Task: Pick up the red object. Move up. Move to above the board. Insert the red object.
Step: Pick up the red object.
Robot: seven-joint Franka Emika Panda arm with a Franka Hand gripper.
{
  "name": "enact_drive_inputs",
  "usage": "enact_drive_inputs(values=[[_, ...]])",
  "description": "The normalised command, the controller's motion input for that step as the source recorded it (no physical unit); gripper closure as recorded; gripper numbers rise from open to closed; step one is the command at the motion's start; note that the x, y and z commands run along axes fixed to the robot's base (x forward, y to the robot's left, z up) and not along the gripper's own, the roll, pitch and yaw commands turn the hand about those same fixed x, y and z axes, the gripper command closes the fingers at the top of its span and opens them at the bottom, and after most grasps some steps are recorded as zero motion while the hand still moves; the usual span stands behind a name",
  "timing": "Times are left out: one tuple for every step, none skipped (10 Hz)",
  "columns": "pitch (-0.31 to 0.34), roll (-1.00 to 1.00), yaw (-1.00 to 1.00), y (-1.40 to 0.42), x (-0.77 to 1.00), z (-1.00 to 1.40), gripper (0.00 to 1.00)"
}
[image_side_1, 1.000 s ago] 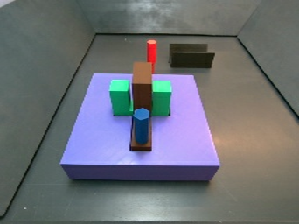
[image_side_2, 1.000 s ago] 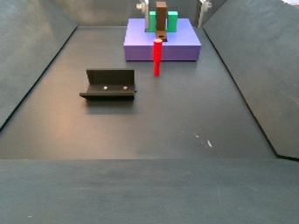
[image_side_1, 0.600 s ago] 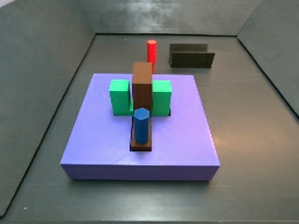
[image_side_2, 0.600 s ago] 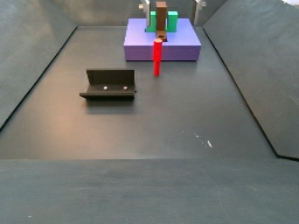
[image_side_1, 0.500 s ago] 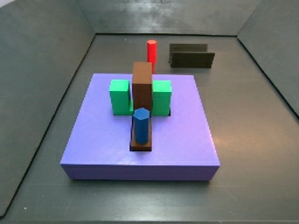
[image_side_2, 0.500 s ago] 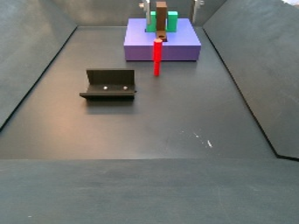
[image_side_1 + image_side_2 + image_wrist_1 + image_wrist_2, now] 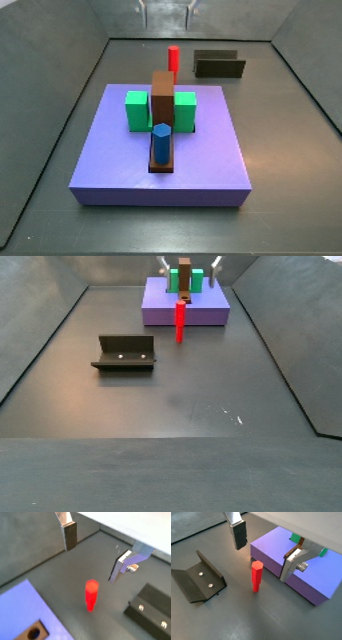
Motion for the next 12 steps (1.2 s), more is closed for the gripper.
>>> enact_drive_inputs(values=[[-0.026, -0.07, 0.04, -0.14, 0.02, -0.49, 0.00], [-0.049, -0.05, 0.01, -0.08, -0.01, -0.40, 0.00], [-0.060, 0.00, 0.00, -0.06, -0.05, -0.35, 0.00], [-0.029, 0.04, 0.00, -0.09, 0.00, -0.31, 0.00], [0.000, 0.08, 0.01, -0.05, 0.17, -0.17, 0.00], [0.000, 0.09, 0.00, -0.05, 0.16, -0.11, 0.00], [0.000, 0.11, 0.01, -0.05, 0.18, -0.14, 0.00], [0.000, 0.14, 0.02, -0.01, 0.11, -0.18, 0.00], [0.000, 0.16, 0.00, 0.00, 0.13, -0.25, 0.00], [0.000, 0.27, 0.00, 0.00, 0.17, -0.35, 0.00], [0.000, 0.27, 0.00, 0.00, 0.11, -0.33, 0.00], [0.000, 0.25, 0.00, 0.00, 0.00, -0.29, 0.00]])
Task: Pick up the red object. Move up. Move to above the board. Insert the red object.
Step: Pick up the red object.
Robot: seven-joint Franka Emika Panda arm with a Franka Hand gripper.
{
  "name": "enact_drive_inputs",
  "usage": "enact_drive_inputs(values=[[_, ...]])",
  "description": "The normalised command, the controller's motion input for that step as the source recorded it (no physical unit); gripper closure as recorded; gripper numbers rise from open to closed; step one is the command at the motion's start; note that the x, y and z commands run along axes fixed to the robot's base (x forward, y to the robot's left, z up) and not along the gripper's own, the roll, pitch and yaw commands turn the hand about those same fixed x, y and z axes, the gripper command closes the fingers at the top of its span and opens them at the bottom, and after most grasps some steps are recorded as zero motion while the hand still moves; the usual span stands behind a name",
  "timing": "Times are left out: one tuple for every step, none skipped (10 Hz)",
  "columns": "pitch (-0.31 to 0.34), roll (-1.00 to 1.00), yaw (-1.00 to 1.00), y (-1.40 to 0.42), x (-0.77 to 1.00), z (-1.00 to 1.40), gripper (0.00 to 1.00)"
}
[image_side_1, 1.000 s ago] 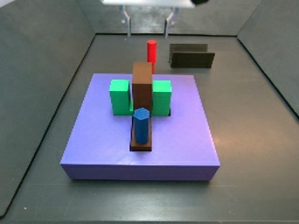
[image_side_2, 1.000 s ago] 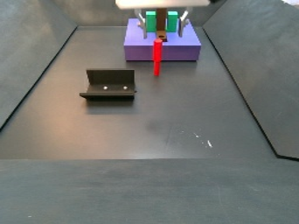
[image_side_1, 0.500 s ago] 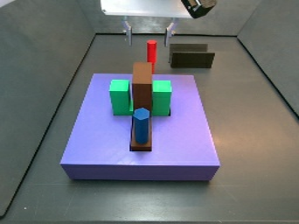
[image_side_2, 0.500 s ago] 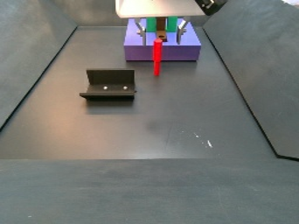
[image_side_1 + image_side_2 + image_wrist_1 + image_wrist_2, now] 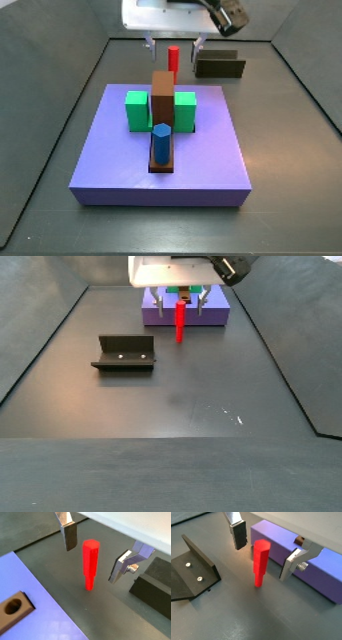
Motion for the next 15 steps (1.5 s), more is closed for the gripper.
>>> enact_drive_inputs(values=[[-0.003, 0.18, 0.00, 0.03, -0.08, -0.21, 0.00], [-0.004, 0.07, -0.07, 0.03, -0.19, -0.05, 0.00], [-0.016, 0.03, -0.09, 0.00, -0.23, 0.00, 0.00], [-0.006, 0.06, -0.06, 0.00, -0.20, 0.00, 0.00], [-0.003, 0.10, -0.05, 0.00, -0.16, 0.00, 0.00], [0.000, 0.06, -0.05, 0.00, -0.05, 0.07, 0.00], [0.000, 0.11, -0.04, -0.03, -0.01, 0.15, 0.00], [0.000, 0.11, -0.04, 0.00, -0.07, 0.06, 0.00], [0.000, 0.09, -0.05, -0.01, 0.00, 0.06, 0.00], [0.000, 0.10, -0.07, -0.04, 0.00, 0.04, 0.00], [0.000, 0.11, -0.08, -0.08, 0.00, 0.00, 0.00], [0.003, 0.13, -0.09, -0.18, 0.00, 0.03, 0.00], [0.000, 0.14, -0.11, -0.09, 0.00, 0.01, 0.00], [0.000, 0.00, -0.01, 0.00, 0.00, 0.00, 0.00], [0.000, 0.00, 0.00, 0.15, 0.00, -0.01, 0.00]])
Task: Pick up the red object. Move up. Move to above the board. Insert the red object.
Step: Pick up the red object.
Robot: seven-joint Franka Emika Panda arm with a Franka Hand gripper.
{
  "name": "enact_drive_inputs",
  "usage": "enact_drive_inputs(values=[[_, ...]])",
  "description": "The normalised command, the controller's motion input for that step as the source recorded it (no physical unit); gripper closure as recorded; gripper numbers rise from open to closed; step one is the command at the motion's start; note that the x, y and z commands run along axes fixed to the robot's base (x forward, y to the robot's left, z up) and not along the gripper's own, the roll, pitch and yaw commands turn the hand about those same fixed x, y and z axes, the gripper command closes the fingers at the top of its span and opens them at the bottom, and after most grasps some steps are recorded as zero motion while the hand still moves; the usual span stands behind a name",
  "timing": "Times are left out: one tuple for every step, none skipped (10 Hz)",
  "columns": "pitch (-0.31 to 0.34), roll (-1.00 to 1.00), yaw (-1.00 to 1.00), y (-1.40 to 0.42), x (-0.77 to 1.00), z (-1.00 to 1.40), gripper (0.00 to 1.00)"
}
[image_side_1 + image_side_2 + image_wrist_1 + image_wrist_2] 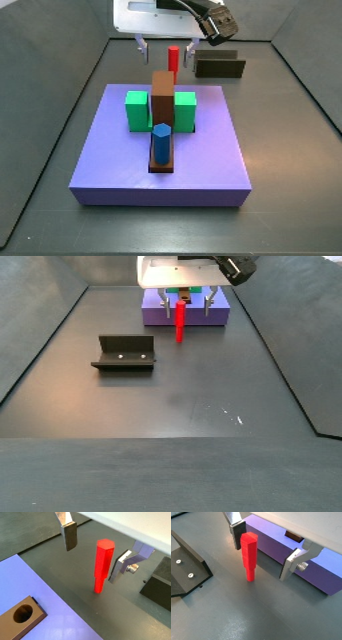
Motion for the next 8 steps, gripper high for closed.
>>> enact_drive_inputs(values=[[0.000, 0.00, 0.00, 0.21, 0.00, 0.00, 0.00], [0.000, 0.00, 0.00, 0.13, 0.00, 0.00, 0.00], [0.000, 0.00, 0.00, 0.00, 0.00, 0.00, 0.00], [0.000, 0.01, 0.00, -0.03, 0.00, -0.01, 0.00], [0.000, 0.02, -0.02, -0.04, 0.00, -0.01, 0.00], [0.000, 0.05, -0.06, -0.02, 0.00, -0.03, 0.00], [0.000, 0.00, -0.03, 0.00, 0.00, 0.00, 0.00], [0.000, 0.00, 0.00, 0.00, 0.00, 0.00, 0.00]])
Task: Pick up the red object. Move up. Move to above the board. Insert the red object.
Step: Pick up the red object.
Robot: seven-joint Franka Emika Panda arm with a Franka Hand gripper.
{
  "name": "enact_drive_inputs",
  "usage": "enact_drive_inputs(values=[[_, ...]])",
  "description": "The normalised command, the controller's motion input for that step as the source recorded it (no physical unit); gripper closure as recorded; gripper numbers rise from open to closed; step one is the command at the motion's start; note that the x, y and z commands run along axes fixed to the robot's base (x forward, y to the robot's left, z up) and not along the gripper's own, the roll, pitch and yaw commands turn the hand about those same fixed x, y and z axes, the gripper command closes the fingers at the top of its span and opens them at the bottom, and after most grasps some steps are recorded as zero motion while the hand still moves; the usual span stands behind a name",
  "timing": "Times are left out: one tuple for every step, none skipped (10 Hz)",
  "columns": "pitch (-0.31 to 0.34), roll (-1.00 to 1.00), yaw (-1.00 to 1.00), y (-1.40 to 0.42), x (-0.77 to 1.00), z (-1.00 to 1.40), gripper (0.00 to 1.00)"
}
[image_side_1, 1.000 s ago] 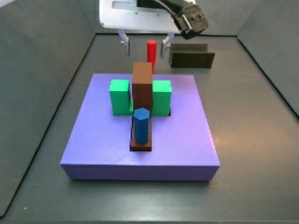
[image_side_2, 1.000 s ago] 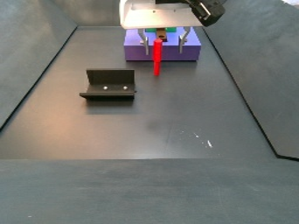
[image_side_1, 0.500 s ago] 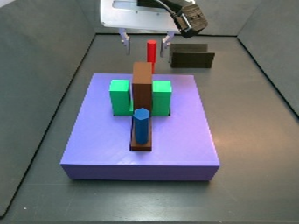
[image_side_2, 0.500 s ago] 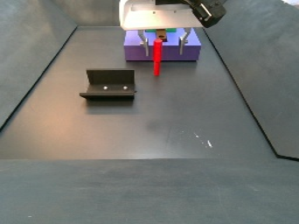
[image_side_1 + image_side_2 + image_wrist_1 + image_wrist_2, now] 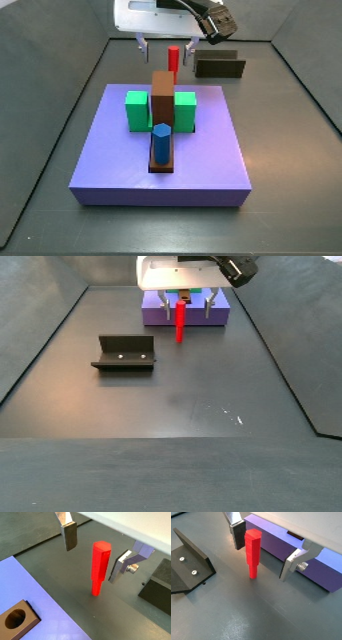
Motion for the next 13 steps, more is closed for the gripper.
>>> enact_drive_inputs(values=[[0.000, 0.00, 0.00, 0.00, 0.00, 0.00, 1.00], [0.000, 0.00, 0.00, 0.00, 0.00, 0.00, 1.00], [0.000, 0.00, 0.00, 0.00, 0.00, 0.00, 1.00], [0.000, 0.00, 0.00, 0.00, 0.00, 0.00, 1.00], [0.000, 0.00, 0.00, 0.00, 0.00, 0.00, 1.00], [0.000, 0.00, 0.00, 0.00, 0.00, 0.00, 1.00], [0.000, 0.00, 0.00, 0.00, 0.00, 0.00, 1.00], [0.000, 0.00, 0.00, 0.00, 0.00, 0.00, 1.00], [0.000, 0.00, 0.00, 0.00, 0.00, 0.00, 1.00], [0.000, 0.00, 0.00, 0.00, 0.00, 0.00, 1.00], [0.000, 0.00, 0.00, 0.00, 0.00, 0.00, 1.00], [0.000, 0.00, 0.00, 0.00, 0.00, 0.00, 1.00], [0.000, 0.00, 0.00, 0.00, 0.00, 0.00, 1.00]])
